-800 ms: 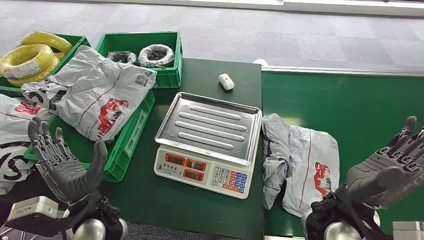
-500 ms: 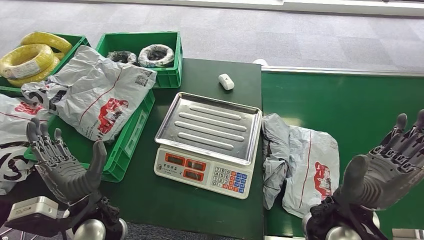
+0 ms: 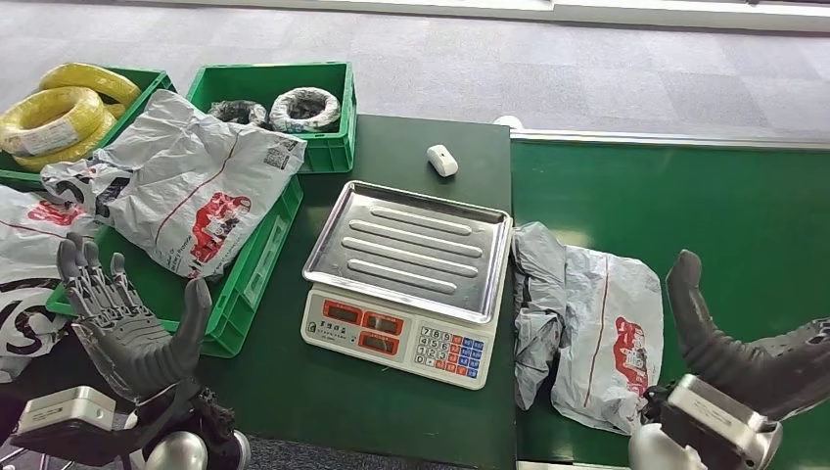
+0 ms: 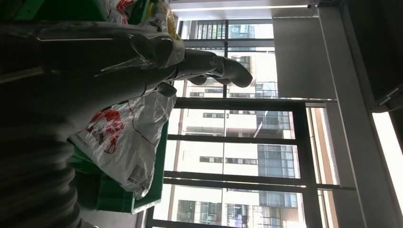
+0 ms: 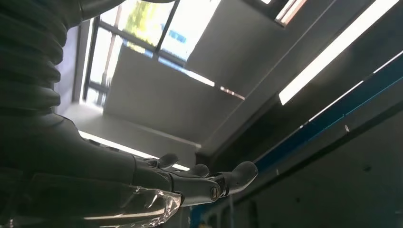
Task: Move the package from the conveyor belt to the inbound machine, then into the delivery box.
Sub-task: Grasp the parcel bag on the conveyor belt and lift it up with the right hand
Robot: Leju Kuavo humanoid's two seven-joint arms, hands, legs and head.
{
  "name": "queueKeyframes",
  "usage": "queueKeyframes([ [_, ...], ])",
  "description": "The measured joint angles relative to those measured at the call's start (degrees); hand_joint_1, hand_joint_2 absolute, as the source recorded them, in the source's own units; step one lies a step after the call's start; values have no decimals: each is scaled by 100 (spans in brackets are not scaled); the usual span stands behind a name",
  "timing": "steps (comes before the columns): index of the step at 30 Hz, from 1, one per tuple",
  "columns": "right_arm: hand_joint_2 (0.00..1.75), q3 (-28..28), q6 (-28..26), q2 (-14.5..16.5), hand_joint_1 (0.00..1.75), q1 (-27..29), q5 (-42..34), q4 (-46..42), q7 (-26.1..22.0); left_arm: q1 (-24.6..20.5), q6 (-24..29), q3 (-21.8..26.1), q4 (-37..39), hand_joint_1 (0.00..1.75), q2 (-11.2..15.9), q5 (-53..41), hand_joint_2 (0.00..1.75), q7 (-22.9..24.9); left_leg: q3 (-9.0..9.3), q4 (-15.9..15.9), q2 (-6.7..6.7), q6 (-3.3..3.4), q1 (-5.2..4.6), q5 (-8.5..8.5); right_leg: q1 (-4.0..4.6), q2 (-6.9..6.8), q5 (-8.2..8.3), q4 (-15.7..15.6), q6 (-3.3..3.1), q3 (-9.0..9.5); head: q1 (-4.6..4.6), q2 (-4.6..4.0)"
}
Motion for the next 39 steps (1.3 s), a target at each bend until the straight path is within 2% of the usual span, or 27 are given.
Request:
queueKeyframes([
  [3, 175, -1101, -29, -141, 0, -450, 1513, 438, 610, 41, 1, 11, -2, 0, 11, 3, 175, 0, 0, 2, -11, 5, -8, 4, -8, -3, 3, -1, 4, 4, -1, 0],
  [7, 175, -2489, -30, -541, 0, -1053, 2902, 1451, 1252, 87, -12, 27, -3, 0, 23, -2, 175, 0, -3, 3, -17, 11, -20, 6, -20, -8, 7, 0, 10, 5, 1, 0],
  [11, 175, -3161, -30, -1014, 0, -1499, 3923, 2664, 2188, 92, -37, 36, -4, 0, 28, -2, 175, -1, -5, 4, -19, 11, -26, 6, -25, -9, 8, -1, 12, 2, -1, 0],
  [16, 175, -3233, -32, -1674, 0, -1945, 4103, 4123, 3384, 94, -46, 49, -4, 0, 46, 3, 175, 1, -11, 2, -16, 12, -25, 6, -24, -10, 7, 1, 12, 1, -2, 0],
  [20, 175, -2497, 45, -2228, 0, -2451, 4111, 5580, 4372, 90, -33, 51, -5, 0, 103, 33, 175, 0, -10, 2, -13, 13, -25, 7, -24, -8, 8, 1, 12, 0, -2, 0],
  [23, 175, -1968, 233, -2489, 0, -2806, 4108, 6555, 4521, 89, -31, 51, -6, 0, 146, 35, 175, 0, -11, 4, -30, 21, -25, 14, -25, -26, 8, 1, 13, 0, -2, 0],
  [25, 175, -1817, 432, -2573, 0, -2963, 4009, 6975, 4343, 90, -38, 52, -7, 0, 168, 35, 175, -1, -18, 4, -44, 27, -25, 19, -24, -43, 7, 1, 13, -1, -2, 0],
  [27, 175, -1784, 1050, -2625, 0, -3102, 3713, 7342, 3809, 87, -57, 54, -8, 0, 189, 38, 175, -1, -20, 4, -46, 28, -25, 20, -24, -45, 7, 1, 13, -3, -2, 0],
  [29, 175, -1796, 2111, -2668, 0, -3170, 3334, 7659, 2977, 66, -95, 57, -6, 0, 209, 46, 175, -1, -21, 4, -45, 29, -25, 19, -24, -45, 7, 1, 14, -6, -1, 0],
  [32, 175, -1798, 3831, -2727, 0, -3075, 2938, 8032, 1484, -11, -185, 103, 15, 0, 243, 87, 175, 0, -27, 4, -47, 29, -26, 19, -24, -47, 6, 0, 14, -9, -2, 0],
  [34, 175, -1766, 4672, -2755, 0, -2931, 2840, 8204, 692, -60, -255, 140, 46, 0, 262, 103, 175, 0, -32, 4, -50, 29, -26, 19, -24, -51, 6, 0, 15, -11, -2, 0],
  [37, 175, -1567, 5379, -2755, 0, -2715, 2796, 8296, -26, -90, -349, 199, 89, 0, 269, 73, 175, 0, -36, 2, -42, 29, -25, 18, -23, -47, 6, 1, 15, -12, -3, 0],
  [39, 175, -1310, 5612, -2697, 0, -2595, 2708, 8281, -199, -93, -402, 243, 111, 0, 262, 18, 175, 1, -34, 1, -32, 29, -25, 18, -22, -40, 6, 2, 14, -14, -3, 0],
])
